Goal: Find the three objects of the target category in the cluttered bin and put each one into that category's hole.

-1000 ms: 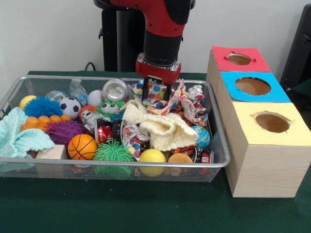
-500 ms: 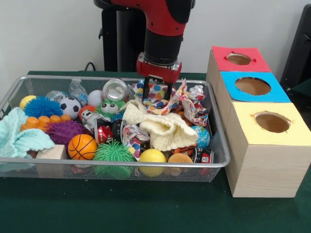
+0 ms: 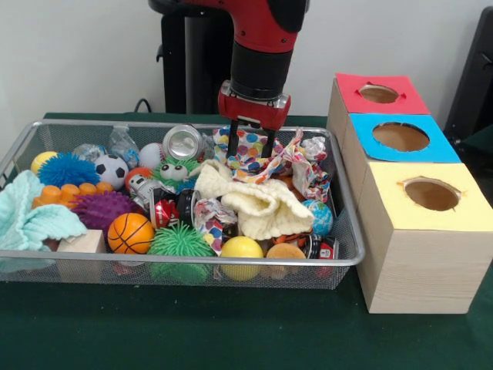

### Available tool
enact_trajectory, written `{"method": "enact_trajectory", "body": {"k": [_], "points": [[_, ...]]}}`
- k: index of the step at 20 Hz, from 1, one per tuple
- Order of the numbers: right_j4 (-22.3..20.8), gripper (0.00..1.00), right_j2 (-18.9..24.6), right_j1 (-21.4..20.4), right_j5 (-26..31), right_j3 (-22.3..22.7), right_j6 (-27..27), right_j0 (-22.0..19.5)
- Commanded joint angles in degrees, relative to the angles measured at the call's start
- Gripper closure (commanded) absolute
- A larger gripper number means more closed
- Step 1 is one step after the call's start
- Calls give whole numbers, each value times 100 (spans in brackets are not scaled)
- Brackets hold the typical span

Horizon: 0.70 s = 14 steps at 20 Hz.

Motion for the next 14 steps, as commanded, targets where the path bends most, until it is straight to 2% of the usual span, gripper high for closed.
{"method": "enact_trajectory", "body": {"k": [1,3,4,14], "points": [[-196,0,431,67,-243,-239,519,-26],[-186,0,462,76,-249,-214,525,-59],[-182,100,477,79,-239,-211,522,-68],[-196,100,487,75,-131,-252,459,-65]]}}
